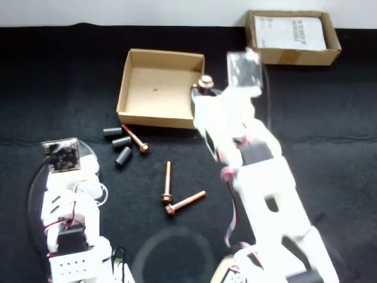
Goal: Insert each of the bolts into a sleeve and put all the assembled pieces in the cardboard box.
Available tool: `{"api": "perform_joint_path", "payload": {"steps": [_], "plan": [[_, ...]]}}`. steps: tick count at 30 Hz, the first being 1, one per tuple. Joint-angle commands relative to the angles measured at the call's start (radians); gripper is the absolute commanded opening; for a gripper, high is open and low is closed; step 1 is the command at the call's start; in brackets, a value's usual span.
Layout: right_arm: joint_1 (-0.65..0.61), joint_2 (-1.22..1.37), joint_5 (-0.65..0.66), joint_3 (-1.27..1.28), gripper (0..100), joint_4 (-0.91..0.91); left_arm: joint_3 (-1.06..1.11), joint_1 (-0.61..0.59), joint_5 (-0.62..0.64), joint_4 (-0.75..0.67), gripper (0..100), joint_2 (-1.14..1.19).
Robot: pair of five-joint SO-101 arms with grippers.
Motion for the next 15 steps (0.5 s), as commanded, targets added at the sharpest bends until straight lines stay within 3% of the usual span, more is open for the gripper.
{"api": "perform_joint_path", "payload": {"steps": [1,8,15], "plan": [[0.001,0.205,-0.008,-0.312,0.7,0.077,0.024,-0.016,0.0,-0.012,1,-0.007],[-0.005,0.598,-0.009,-0.788,0.7,0.282,0.024,-0.01,0.0,0.155,1,-0.005],[-0.054,0.951,-0.072,-1.208,0.7,0.447,0.024,-0.01,-0.002,0.16,1,-0.007]]}}
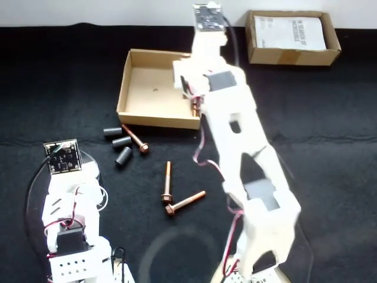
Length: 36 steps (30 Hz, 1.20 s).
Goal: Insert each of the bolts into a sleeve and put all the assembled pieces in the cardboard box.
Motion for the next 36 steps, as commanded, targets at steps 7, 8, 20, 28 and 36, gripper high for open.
{"api": "perform_joint_path", "payload": {"steps": [7,8,20,28,36], "plan": [[-0.067,0.429,-0.064,-0.501,0.7,0.2,0.019,-0.008,0.0,0.003,1,-0.01],[-0.071,0.466,-0.061,-0.538,0.7,0.219,0.019,-0.008,0.0,0.003,1,-0.01],[-0.067,0.696,-0.055,-0.751,0.8,0.229,0.019,-0.005,0.0,0.002,1,-0.01],[-0.071,0.648,-0.057,-0.753,23.0,0.288,0.019,-0.007,0.0,0.002,1,-0.01],[-0.073,0.475,-0.057,-0.753,27.9,0.478,0.019,-0.012,-0.005,0.002,1,-0.01]]}}
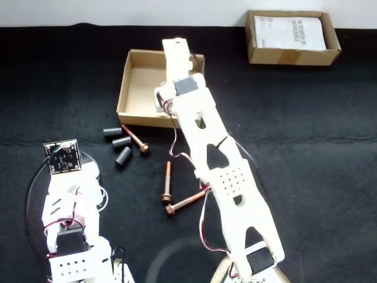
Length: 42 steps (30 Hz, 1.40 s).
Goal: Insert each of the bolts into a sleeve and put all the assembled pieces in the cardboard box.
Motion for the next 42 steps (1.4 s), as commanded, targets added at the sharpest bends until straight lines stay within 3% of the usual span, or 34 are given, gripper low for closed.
{"api": "perform_joint_path", "payload": {"steps": [1,6,14,18,22,30,42], "plan": [[-0.007,-0.196,-0.002,-0.056,27.9,0.101,0.019,-0.013,-0.003,-0.002,1,-0.01],[-0.116,-0.323,-0.018,-0.056,27.8,0.232,0.019,-0.124,-0.003,-0.002,1,-0.01],[-0.346,-0.377,-0.249,-0.042,27.6,0.38,0.019,-0.487,0.0,0.037,1,-0.01],[-0.375,-0.377,-0.396,0.031,18.3,0.351,0.019,-0.619,0.0,0.101,1,-0.01],[-0.375,-0.377,-0.411,0.128,11.8,0.291,0.019,-0.714,0.0,0.11,1,-0.01],[-0.409,-0.375,-0.489,0.331,12.2,0.119,0.019,-0.733,0.0,0.112,1,-0.01],[-0.415,-0.375,-0.491,0.575,12.3,-0.14,0.019,-0.731,0.002,0.112,1,-0.01]]}}
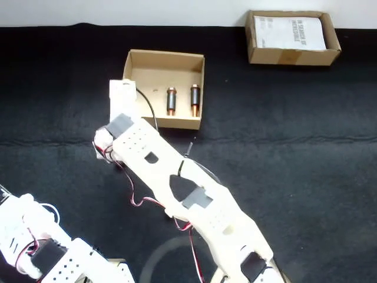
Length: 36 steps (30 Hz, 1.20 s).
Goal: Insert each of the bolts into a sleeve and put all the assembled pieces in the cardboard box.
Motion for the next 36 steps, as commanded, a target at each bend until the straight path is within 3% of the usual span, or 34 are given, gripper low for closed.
{"api": "perform_joint_path", "payload": {"steps": [1,14,25,29,36], "plan": [[-0.001,-0.077,-0.006,0.044,12.3,-0.062,0.019,-0.007,0.002,0.003,1,-0.01],[0.001,-0.002,0.009,0.099,12.4,-0.183,0.019,-0.005,0.002,0.003,1,-0.01],[0.024,0.142,0.041,-0.105,11.8,-0.177,0.019,-0.005,0.002,0.003,1,-0.01],[0.045,0.153,0.04,-0.131,1.2,-0.176,0.019,0.025,0.002,0.005,1,-0.01],[0.128,0.153,0.035,-0.252,0.6,-0.016,0.019,0.027,0.002,0.005,1,-0.01]]}}
